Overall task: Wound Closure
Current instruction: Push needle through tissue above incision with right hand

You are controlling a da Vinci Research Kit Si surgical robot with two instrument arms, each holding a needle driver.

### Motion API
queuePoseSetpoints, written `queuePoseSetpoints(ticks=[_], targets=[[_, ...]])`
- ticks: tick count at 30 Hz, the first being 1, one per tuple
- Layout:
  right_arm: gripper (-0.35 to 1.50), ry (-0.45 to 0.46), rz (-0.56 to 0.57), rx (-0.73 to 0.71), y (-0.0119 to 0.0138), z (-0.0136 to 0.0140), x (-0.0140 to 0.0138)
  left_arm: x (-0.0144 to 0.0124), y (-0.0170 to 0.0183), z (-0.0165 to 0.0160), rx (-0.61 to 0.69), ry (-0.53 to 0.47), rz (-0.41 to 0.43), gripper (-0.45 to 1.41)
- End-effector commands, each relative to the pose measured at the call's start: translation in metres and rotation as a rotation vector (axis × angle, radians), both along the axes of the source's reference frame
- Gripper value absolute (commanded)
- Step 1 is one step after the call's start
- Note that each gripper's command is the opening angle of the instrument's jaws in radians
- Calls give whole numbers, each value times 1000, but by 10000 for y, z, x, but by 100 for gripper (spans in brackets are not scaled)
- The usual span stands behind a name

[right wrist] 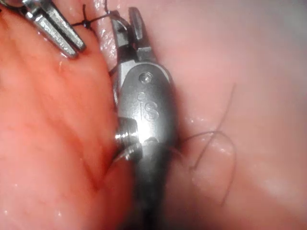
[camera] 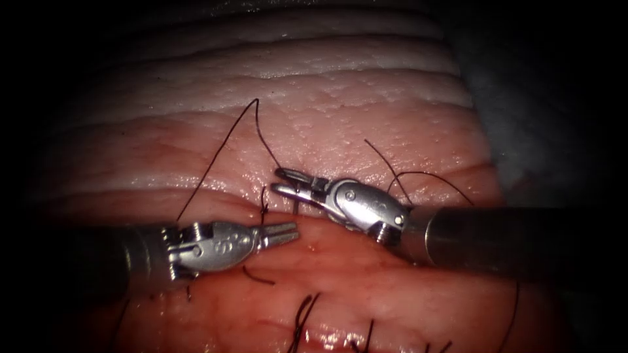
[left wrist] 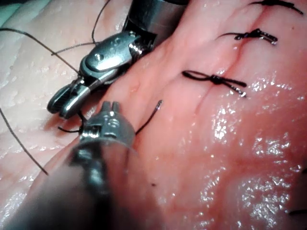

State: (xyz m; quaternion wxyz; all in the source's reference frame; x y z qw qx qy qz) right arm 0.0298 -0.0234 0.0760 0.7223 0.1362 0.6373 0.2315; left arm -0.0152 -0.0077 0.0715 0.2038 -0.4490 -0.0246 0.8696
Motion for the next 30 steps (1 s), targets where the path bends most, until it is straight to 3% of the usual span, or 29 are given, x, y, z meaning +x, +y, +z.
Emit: queuePoseSetpoints(ticks=[1, 21, 30], targets=[[-35, 2, -11, 13, -3, 4, 7, -5, 0, 5, 0, -1, 1, -25], [-35, 11, -201, 59, -18, 0, 1, -3, 0, 6, -1, -2, 2, -25], [-35, -5, -221, 183, -25, 5, 1, -4, -8, 8, 4, 9, 9, -26]])
